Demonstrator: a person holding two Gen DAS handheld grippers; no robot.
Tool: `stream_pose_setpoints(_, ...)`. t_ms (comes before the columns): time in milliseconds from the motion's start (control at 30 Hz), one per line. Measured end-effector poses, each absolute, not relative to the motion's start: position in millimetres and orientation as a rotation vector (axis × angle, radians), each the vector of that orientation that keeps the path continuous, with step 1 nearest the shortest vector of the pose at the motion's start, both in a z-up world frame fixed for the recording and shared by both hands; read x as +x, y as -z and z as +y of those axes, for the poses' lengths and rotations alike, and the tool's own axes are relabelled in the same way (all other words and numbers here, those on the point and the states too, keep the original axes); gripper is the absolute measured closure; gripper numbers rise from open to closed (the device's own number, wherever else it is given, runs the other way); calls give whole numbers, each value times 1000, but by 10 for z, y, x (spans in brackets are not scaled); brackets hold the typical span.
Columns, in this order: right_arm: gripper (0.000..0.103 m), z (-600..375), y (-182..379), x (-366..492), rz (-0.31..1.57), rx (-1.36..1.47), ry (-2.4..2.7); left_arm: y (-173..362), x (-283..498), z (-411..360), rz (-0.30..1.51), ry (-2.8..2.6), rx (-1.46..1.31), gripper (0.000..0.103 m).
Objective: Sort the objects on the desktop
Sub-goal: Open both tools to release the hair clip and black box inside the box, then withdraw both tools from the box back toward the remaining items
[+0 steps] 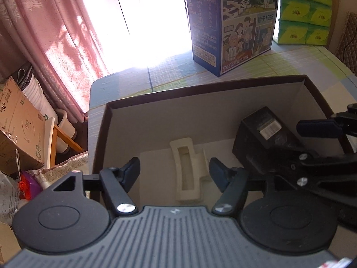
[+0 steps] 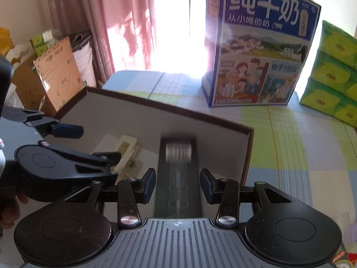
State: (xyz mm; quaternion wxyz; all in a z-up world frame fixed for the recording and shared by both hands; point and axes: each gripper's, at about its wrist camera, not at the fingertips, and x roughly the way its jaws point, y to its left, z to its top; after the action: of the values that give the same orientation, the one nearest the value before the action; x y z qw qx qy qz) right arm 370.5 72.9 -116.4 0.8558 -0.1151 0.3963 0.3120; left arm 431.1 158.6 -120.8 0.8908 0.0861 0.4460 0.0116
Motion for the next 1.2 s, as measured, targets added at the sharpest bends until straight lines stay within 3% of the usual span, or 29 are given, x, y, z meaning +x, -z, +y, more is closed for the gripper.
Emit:
stream_pose_setpoints(100,38,672,1082,3676,816,-225,-668,1108,4226,1642,916,-36,153,35)
stream_pose_setpoints(167,31,605,1025,3630,814,-198,-701,1036,4132,1694,913,-31,132,28)
stream_pose_setpoints(467,8,314,804,3255,789,-160,-788,781,3568,1574,911,-61,178,17)
stream_pose_setpoints(633,2,141,657,2995,774,-162,-820,646,3234,1469,907,-83,168,14)
stream_pose_setpoints(1200,2,-675,5,2219,652,-102,-961,122,2125,988,830,-181,80,11)
